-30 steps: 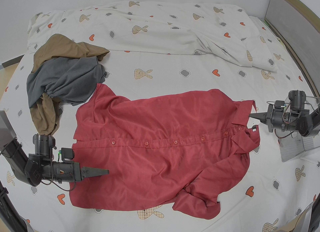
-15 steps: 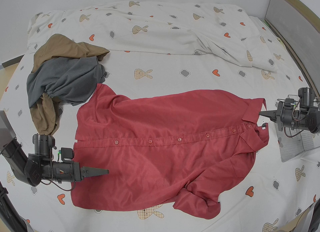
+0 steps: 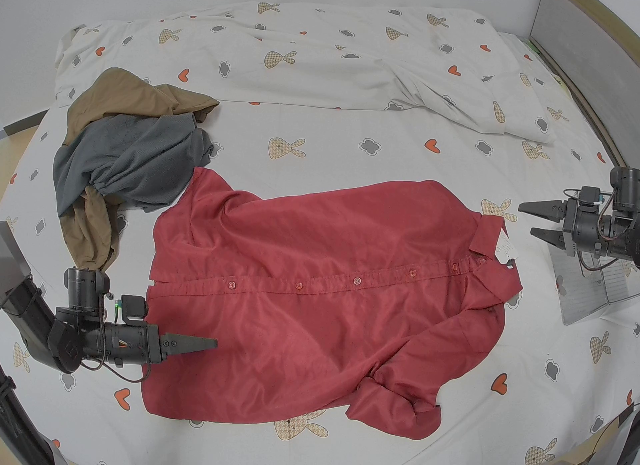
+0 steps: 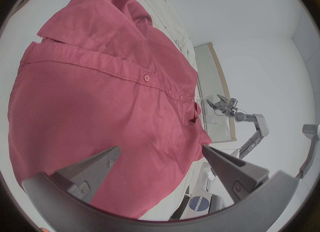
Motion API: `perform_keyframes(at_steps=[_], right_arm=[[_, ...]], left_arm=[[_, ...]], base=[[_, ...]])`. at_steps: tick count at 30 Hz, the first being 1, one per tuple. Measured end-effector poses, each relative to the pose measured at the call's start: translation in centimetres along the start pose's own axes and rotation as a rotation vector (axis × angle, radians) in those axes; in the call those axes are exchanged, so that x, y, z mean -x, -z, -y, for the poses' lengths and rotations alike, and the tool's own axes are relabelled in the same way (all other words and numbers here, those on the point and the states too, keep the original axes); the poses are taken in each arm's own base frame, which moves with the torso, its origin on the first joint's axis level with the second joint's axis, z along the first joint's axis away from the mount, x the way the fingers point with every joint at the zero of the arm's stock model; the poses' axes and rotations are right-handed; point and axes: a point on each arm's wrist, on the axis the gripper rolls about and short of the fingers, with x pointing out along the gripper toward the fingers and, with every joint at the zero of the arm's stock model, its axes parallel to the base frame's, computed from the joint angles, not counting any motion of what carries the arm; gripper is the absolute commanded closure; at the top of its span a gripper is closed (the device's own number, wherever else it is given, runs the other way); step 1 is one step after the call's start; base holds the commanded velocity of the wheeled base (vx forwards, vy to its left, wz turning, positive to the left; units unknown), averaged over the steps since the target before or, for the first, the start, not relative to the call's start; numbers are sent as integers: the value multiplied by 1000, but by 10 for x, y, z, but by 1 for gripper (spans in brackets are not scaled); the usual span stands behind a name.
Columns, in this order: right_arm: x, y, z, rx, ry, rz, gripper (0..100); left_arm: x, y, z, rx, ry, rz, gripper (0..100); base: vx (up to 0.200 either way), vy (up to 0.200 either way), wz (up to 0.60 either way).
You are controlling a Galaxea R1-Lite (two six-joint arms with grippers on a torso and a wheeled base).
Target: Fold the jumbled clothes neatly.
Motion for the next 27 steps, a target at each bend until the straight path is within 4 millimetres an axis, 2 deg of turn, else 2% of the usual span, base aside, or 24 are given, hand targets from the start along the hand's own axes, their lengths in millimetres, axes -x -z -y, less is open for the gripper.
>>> perform_keyframes(at_steps=[5,10,13,21,27], right_arm=[[7,21,-36,32,-50,-60,0],[-10,57,-75,71,-140,-218,0],[-24,79,-92,102,-128,-290,0],[-63,122,-104,234,222,-310,0],[-79,160,-108,399,414,-410,0]], left_arm=[[1,-1,2,-6,1,4,0],[2,-1,4,-10,1,7,0],[3,-2,6,-13,0,10,0],[2,-4,8,-27,-73,27,0],[-1,-4,8,4,-157,12,0]], base=[[0,0,0],[0,0,0],[0,0,0],[0,0,0],[0,0,0]])
